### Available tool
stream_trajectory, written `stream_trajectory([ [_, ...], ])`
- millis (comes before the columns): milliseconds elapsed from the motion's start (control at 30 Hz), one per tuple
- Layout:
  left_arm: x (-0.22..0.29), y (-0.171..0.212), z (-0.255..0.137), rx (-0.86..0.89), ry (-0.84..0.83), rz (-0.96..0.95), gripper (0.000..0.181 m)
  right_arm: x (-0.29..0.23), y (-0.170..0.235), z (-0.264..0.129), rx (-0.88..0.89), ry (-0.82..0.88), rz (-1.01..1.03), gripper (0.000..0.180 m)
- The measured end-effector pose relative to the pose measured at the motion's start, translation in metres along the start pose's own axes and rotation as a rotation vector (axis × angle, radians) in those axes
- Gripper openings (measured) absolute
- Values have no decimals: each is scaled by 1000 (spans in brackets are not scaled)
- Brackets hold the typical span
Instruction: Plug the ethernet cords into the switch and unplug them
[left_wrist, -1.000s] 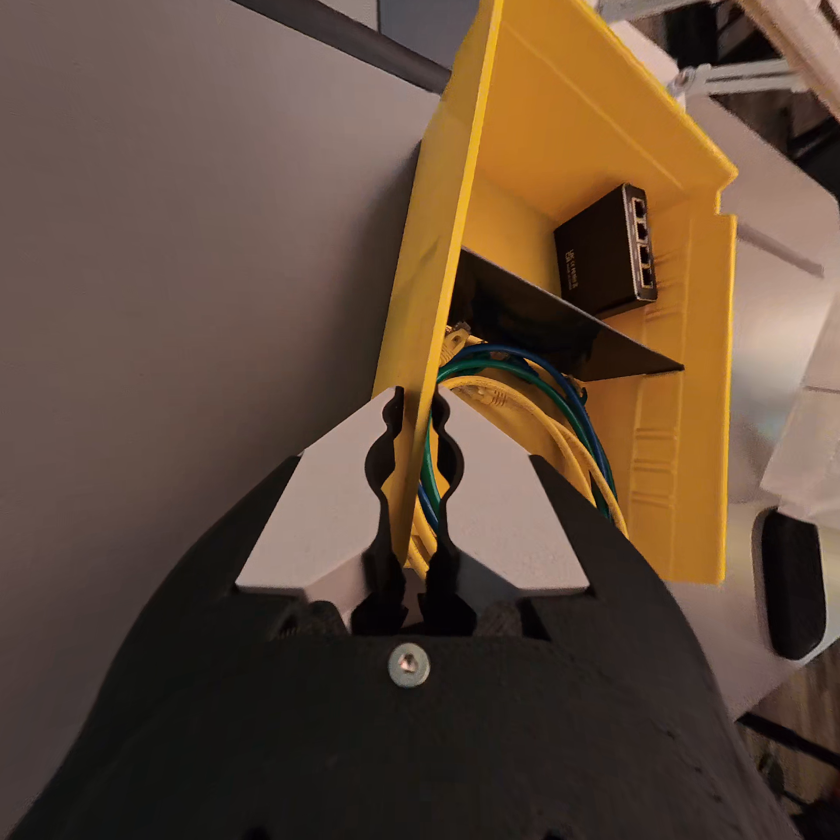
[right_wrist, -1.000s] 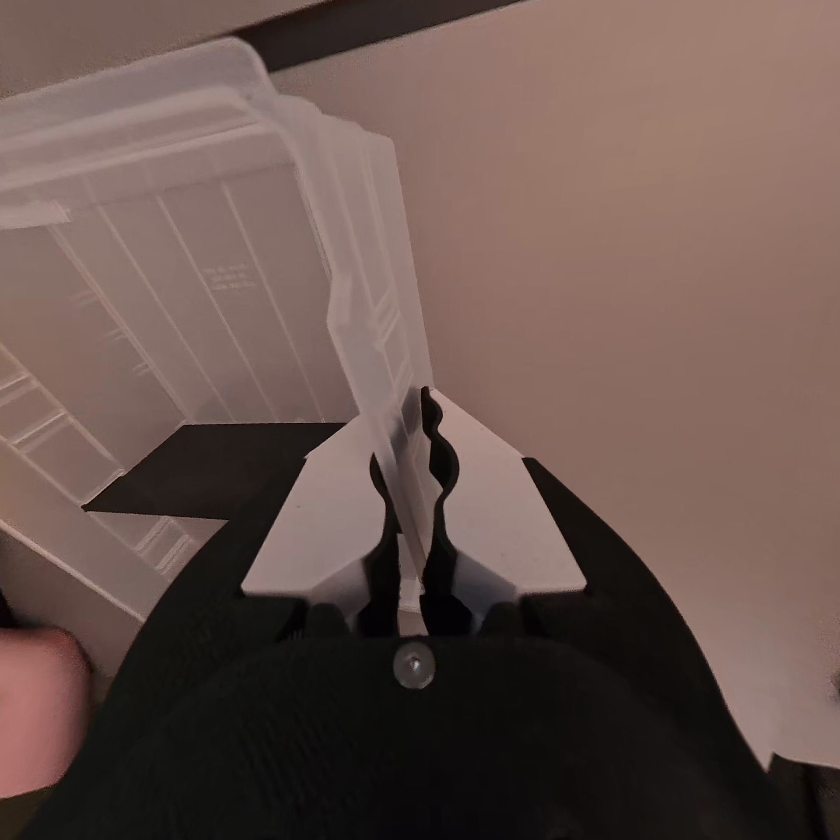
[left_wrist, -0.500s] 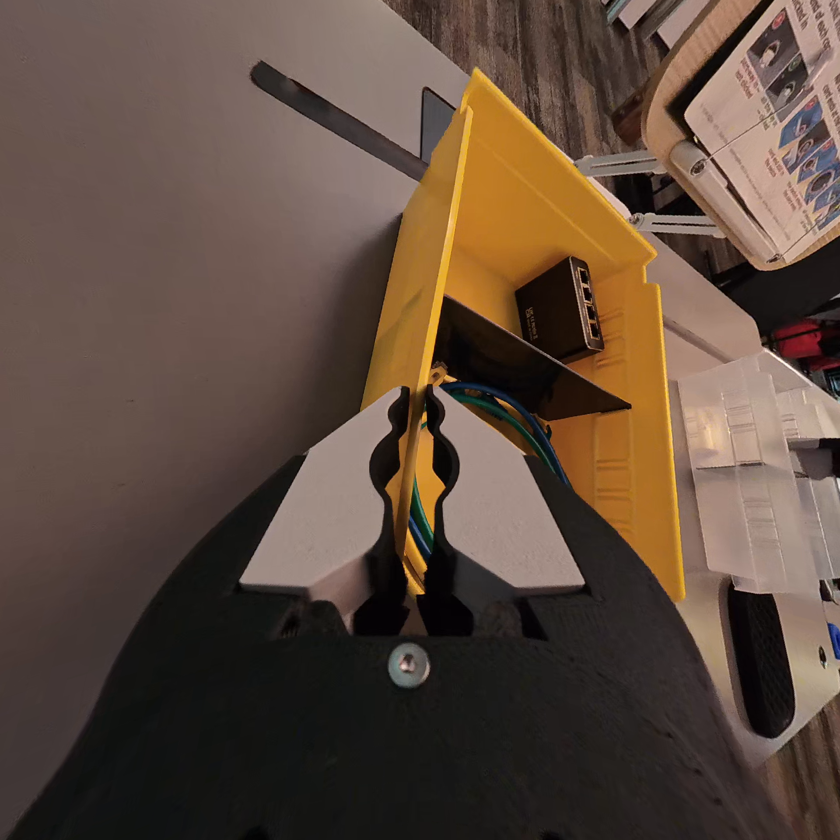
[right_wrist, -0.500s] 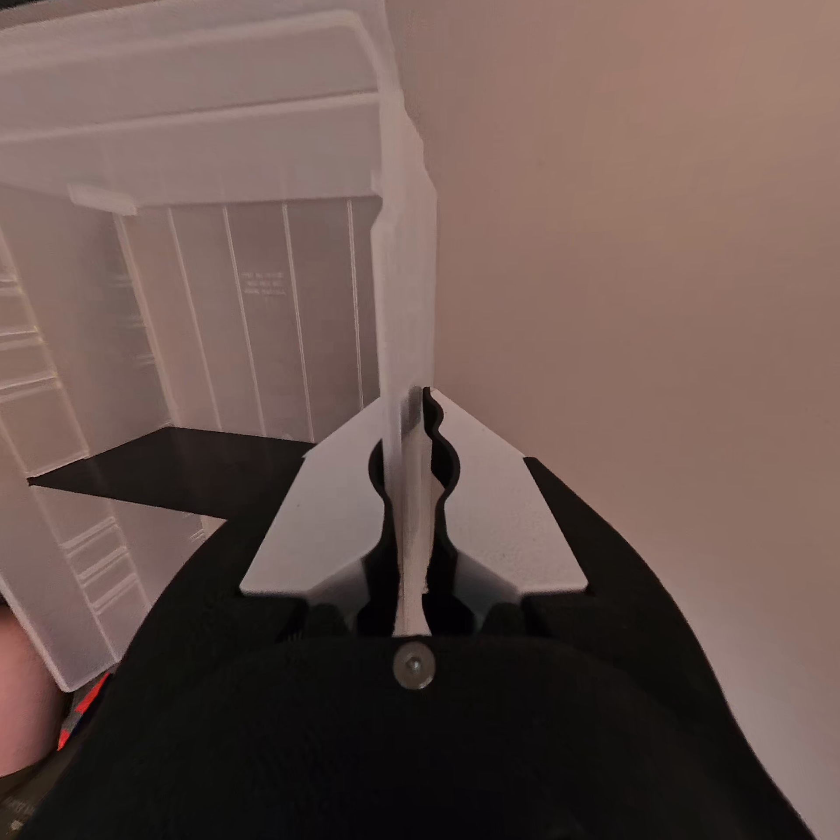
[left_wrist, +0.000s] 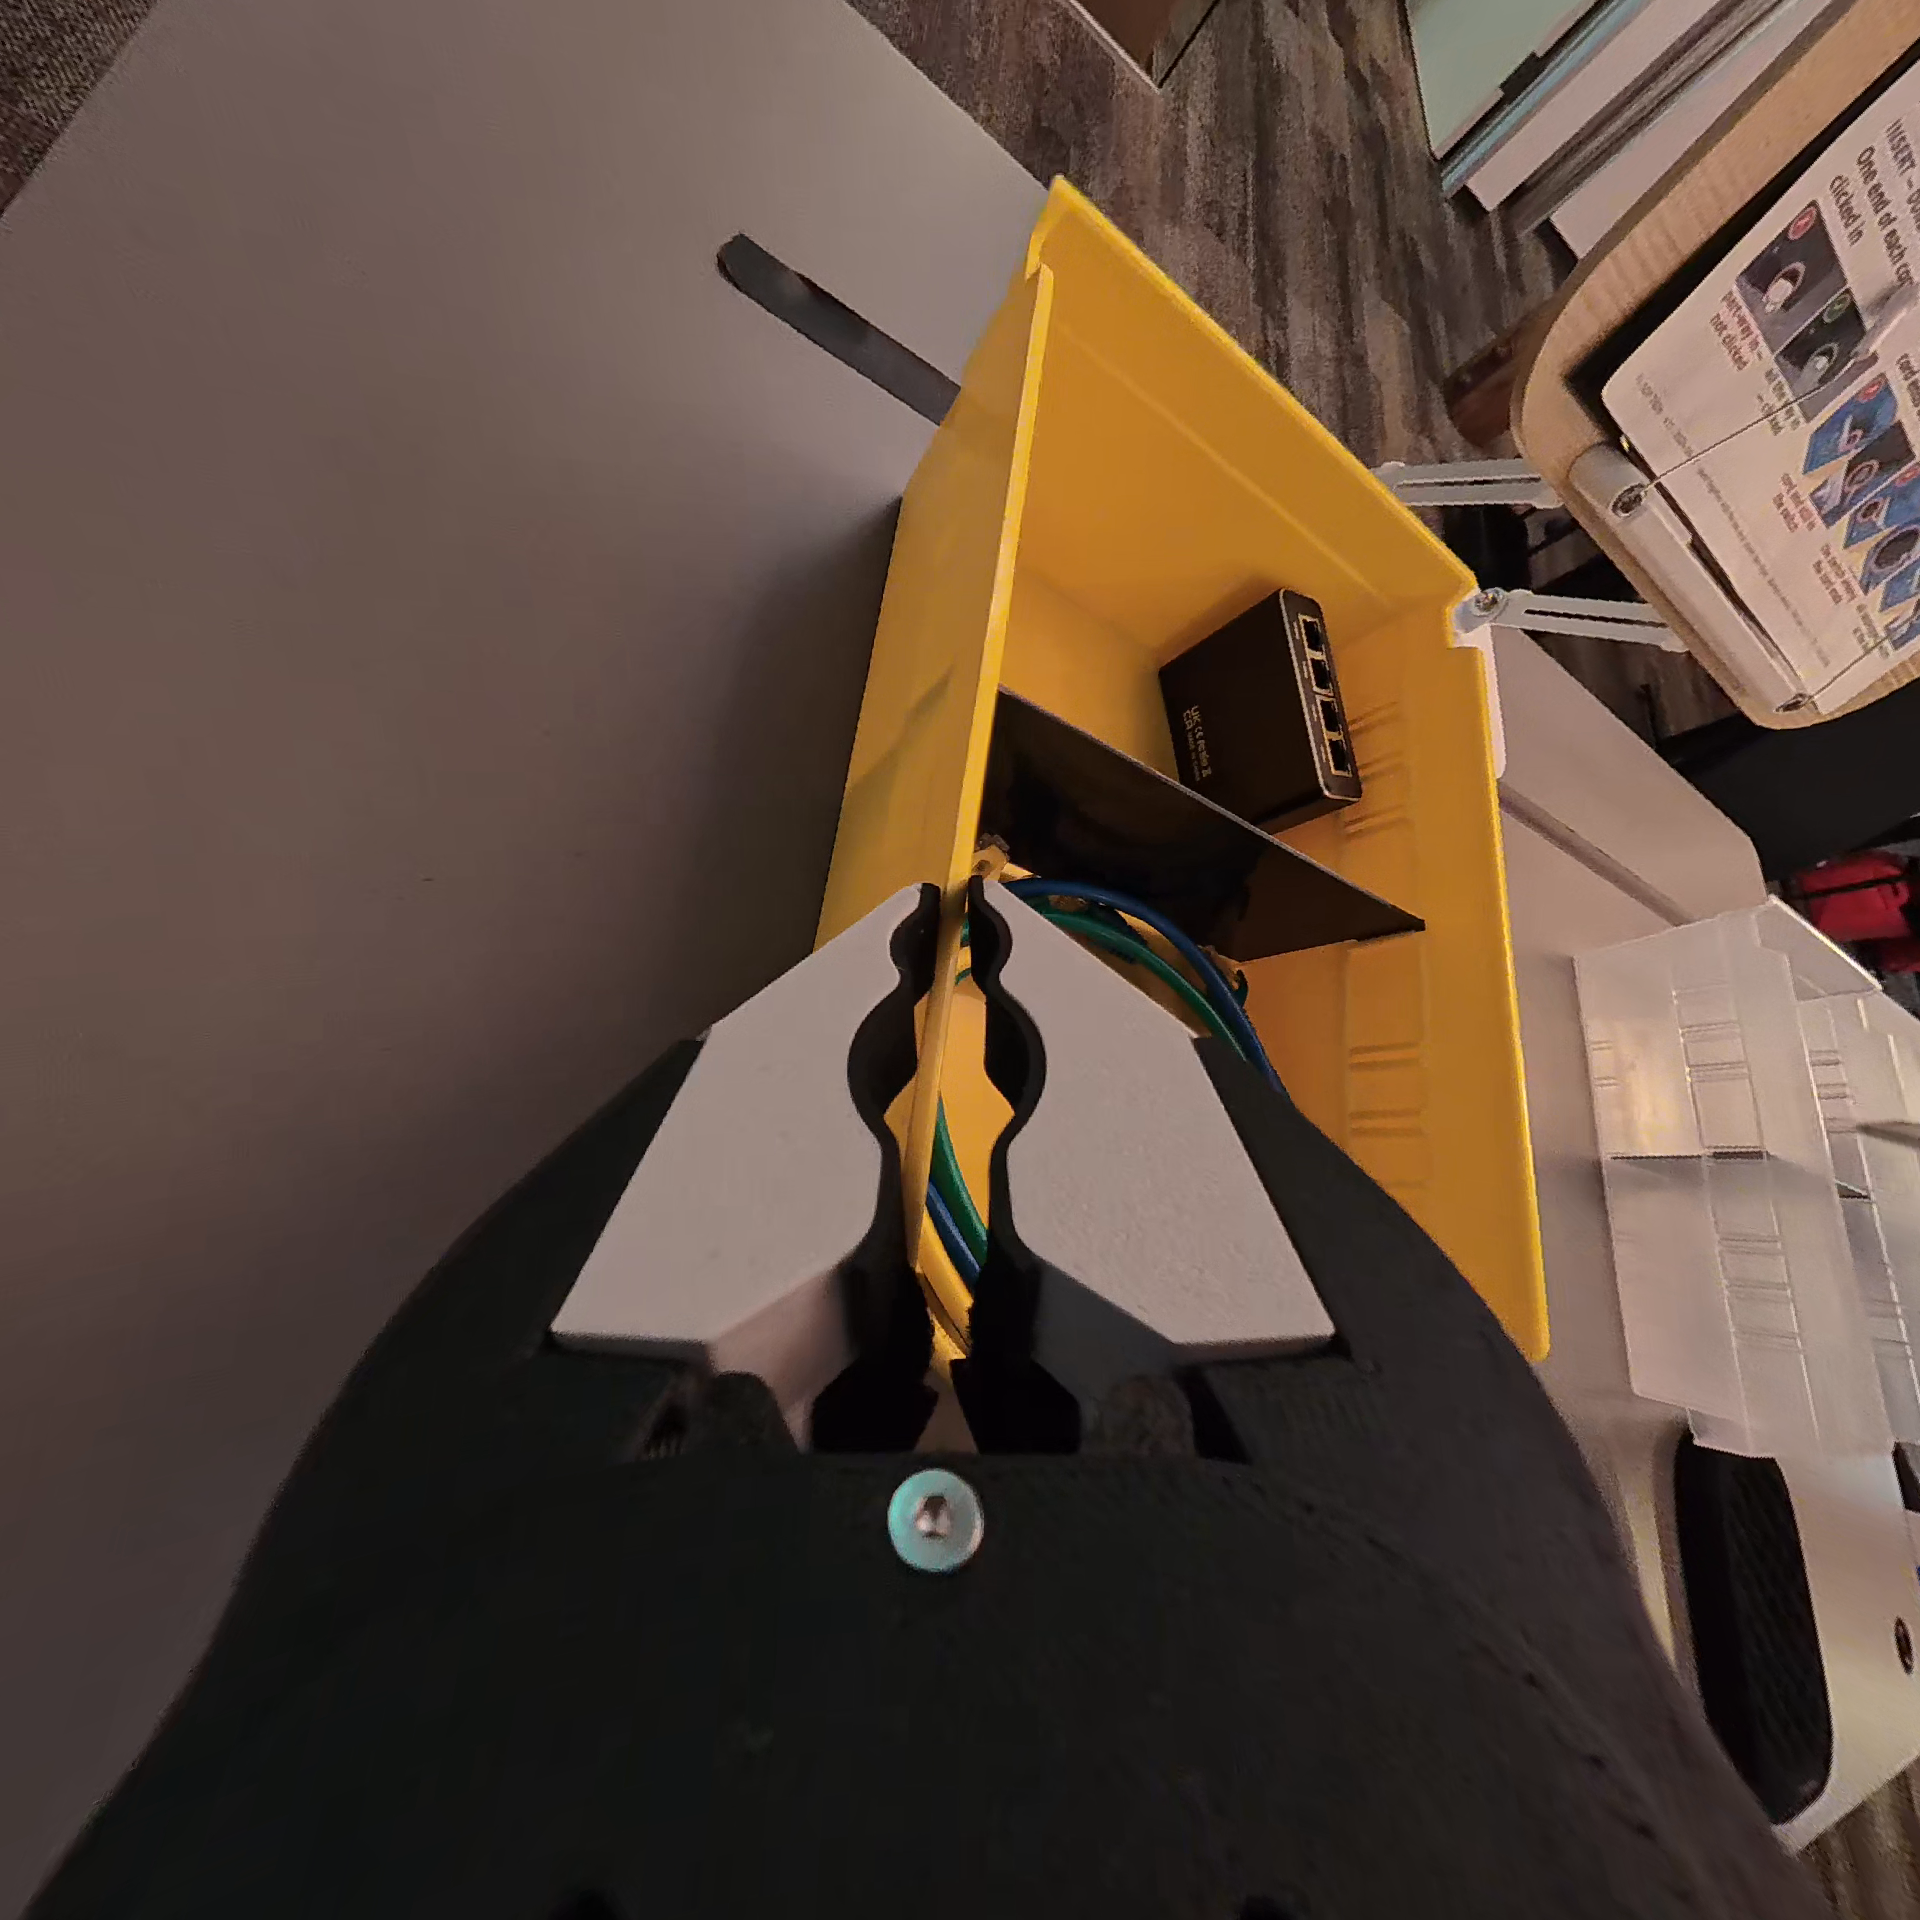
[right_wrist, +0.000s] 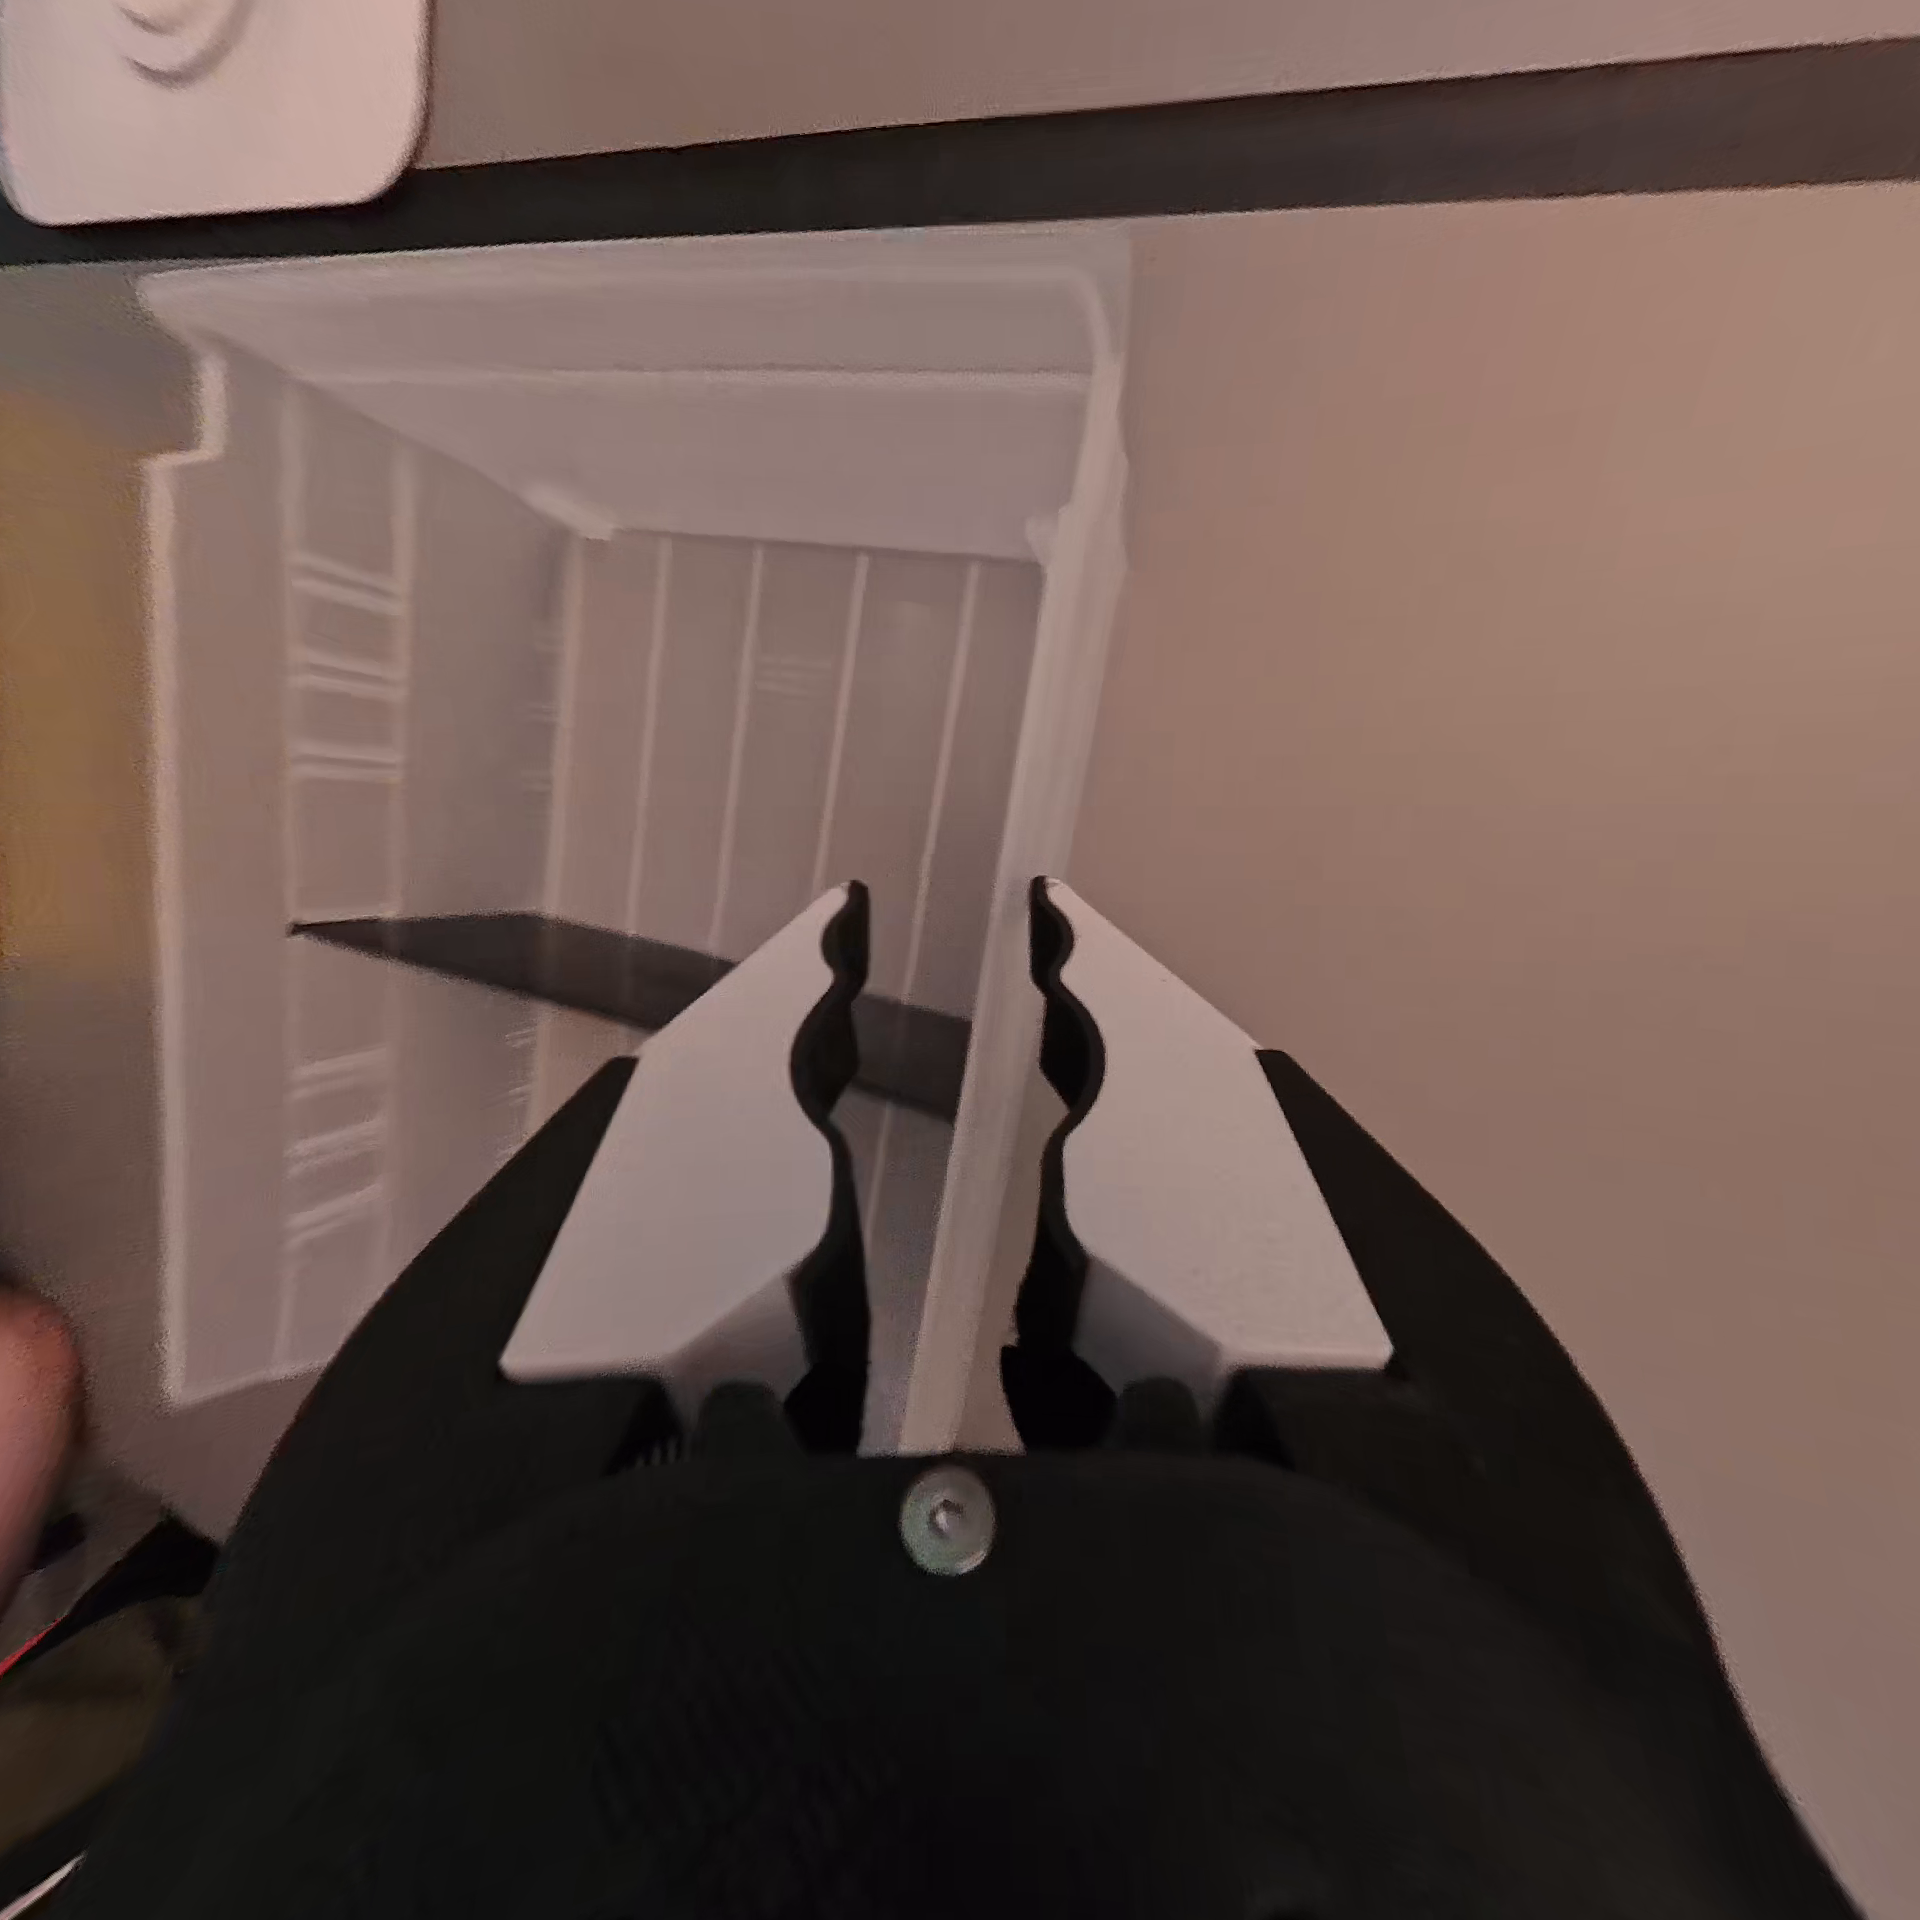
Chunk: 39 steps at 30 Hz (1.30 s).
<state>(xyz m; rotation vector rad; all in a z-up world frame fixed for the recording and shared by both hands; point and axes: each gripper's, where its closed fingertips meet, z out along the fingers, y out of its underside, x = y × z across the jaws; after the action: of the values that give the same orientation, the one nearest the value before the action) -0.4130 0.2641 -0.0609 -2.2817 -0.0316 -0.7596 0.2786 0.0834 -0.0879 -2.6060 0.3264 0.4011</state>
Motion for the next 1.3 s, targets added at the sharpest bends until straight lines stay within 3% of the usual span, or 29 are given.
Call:
stream_trajectory([
  [200, 0, -2, 0, 4, -27, 14, 4, -8, 55, -28, -67, 12, 2, 39],
  [367, -1, -13, -4, 88, -58, 17, 0, 4, 87, -29, -111, 141, -18, 15],
  [467, 14, -32, -19, 211, 28, -17, 0, 0, 92, -27, -95, 115, -19, 6],
  [667, 14, -14, -13, 107, 77, -46, 0, 5, 98, -32, -55, 151, -4, 6],
  [867, 5, -21, -16, 142, -39, 8, 0, 10, 100, -33, -21, 100, 46, 7],
  [1000, 3, -20, -18, 139, -13, -12, 0, 11, 100, -34, 0, 82, 56, 7],
  [1200, 15, -54, -65, 375, -31, 46, 0, 12, 102, -34, 15, 167, -14, 5],
  [1300, 28, -58, -83, 411, -33, 103, 0, 12, 108, -37, 10, 191, 27, 5],
])
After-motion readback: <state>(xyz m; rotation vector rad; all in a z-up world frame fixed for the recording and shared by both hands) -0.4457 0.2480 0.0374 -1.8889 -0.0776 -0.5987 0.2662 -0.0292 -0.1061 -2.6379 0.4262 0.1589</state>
